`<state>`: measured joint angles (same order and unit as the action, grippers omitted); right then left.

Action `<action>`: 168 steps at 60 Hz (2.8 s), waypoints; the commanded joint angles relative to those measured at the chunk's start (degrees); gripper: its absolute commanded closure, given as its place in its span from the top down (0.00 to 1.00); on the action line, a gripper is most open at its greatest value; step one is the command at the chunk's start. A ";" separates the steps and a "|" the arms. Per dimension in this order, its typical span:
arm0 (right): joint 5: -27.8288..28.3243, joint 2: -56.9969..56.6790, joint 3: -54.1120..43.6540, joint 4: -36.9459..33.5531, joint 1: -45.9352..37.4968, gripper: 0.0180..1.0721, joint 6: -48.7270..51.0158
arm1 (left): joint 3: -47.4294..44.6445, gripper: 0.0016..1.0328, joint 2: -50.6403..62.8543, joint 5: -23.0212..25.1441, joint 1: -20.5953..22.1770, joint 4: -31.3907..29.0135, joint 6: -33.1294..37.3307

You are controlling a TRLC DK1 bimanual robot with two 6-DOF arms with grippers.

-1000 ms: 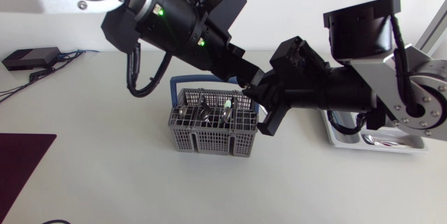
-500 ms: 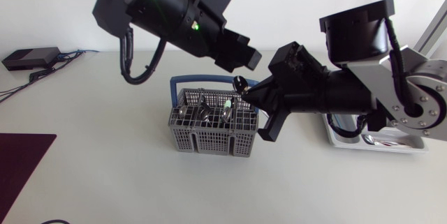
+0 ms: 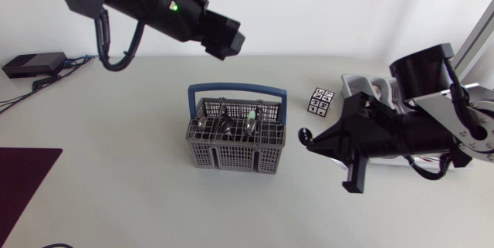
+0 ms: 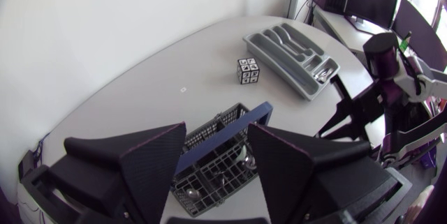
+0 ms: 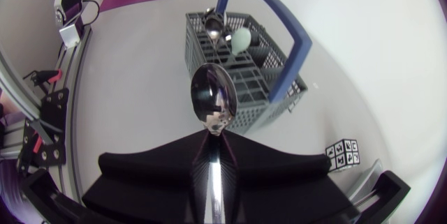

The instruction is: Transfer all utensils from the basket to the drawer tray.

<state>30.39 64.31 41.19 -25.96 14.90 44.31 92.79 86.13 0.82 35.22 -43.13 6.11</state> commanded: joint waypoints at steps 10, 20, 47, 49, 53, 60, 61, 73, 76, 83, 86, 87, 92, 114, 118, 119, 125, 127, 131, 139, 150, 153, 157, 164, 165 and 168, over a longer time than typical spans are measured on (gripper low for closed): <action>5.38 6.70 0.56 -11.22 -19.38 0.05 26.35 | -10.18 0.63 -5.18 -1.00 -3.76 -0.55 4.70; 5.38 16.02 5.74 -17.02 -31.33 0.05 42.70 | -15.19 0.63 -5.88 -2.14 -3.41 0.77 5.76; -3.85 45.37 34.13 -23.53 -51.46 0.06 66.78 | -24.41 0.63 -7.99 -5.30 0.72 6.13 6.11; -4.38 46.60 35.19 -23.09 -51.81 0.06 67.66 | -24.68 0.63 -8.08 -5.30 0.90 6.40 6.02; -5.96 48.36 36.07 -21.07 -52.42 0.06 68.98 | -25.21 0.63 -8.26 -5.30 1.08 7.36 6.02; -8.68 50.21 36.07 -18.17 -52.51 0.06 70.56 | -26.00 0.63 -8.17 -5.30 1.60 8.59 5.84; -8.86 50.47 35.98 -17.55 -52.51 0.06 70.65 | -26.17 0.63 -8.17 -5.30 1.87 8.86 5.84; -9.91 50.47 32.38 -10.87 -52.42 0.22 70.82 | -27.93 0.63 -7.82 -6.27 3.36 10.79 5.67; -9.21 48.89 31.14 -10.34 -52.42 0.31 70.56 | -28.19 0.63 -7.82 -6.44 3.63 11.05 5.67; -6.75 43.62 27.63 -10.26 -52.86 0.46 69.24 | -28.63 0.63 -7.47 -7.06 3.80 11.67 5.67; -5.43 41.42 26.05 -10.26 -53.04 0.50 68.89 | -28.81 0.59 -7.20 -7.85 3.89 12.37 5.67; -5.08 40.63 25.52 -10.26 -53.04 0.52 68.62 | -28.99 0.58 -7.20 -7.94 3.89 12.64 5.67; -4.11 37.55 23.50 -11.13 -52.78 0.63 66.25 | -29.34 0.57 -6.41 -8.64 3.89 13.95 5.67; 0.46 25.07 14.09 -14.12 -47.68 0.90 58.60 | -29.95 0.53 -1.40 -16.38 7.23 18.26 5.76; 1.07 23.31 12.78 -14.12 -46.54 0.90 57.11 | -29.51 0.53 -0.70 -16.55 7.58 18.35 5.76; 1.42 22.70 12.42 -14.12 -46.36 0.90 56.85 | -29.42 0.53 -0.52 -16.64 7.58 18.35 5.76; 2.39 19.97 10.58 -14.12 -45.04 0.90 55.53 | -28.63 0.51 0.88 -17.87 8.37 18.35 5.76; 2.48 19.18 10.14 -14.12 -44.60 0.90 55.27 | -28.46 0.48 1.15 -17.87 8.55 18.35 5.67; 3.09 17.78 9.00 -14.12 -43.81 0.90 54.65 | -28.02 0.48 2.03 -17.96 8.81 18.35 5.67; 3.45 15.67 6.54 -13.77 -42.05 0.90 53.86 | -27.05 0.43 3.52 -19.45 8.72 18.35 5.32; 3.71 13.56 4.60 -13.42 -40.03 0.90 52.45 | -26.08 0.36 4.75 -20.77 8.81 18.88 5.14; 3.71 13.38 4.34 -13.33 -39.68 0.90 52.28 | -25.73 0.34 5.19 -21.03 8.99 19.05 5.23; 3.71 12.94 3.99 -13.16 -39.24 0.90 51.84 | -25.56 0.29 5.72 -21.12 9.07 19.32 5.14; 3.71 12.59 3.90 -13.16 -38.80 0.90 51.66 | -25.47 0.23 6.25 -21.12 9.51 19.58 5.23; 3.71 12.59 3.90 -13.16 -38.80 0.90 51.57 | -25.47 0.21 6.25 -21.12 9.51 19.58 5.14; 3.71 12.50 3.81 -12.98 -38.63 0.90 51.49 | -25.47 0.16 6.33 -21.12 9.60 19.58 5.23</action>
<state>33.45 77.71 46.46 -38.98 -24.32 96.55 65.95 91.29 -19.88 44.36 -23.88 11.18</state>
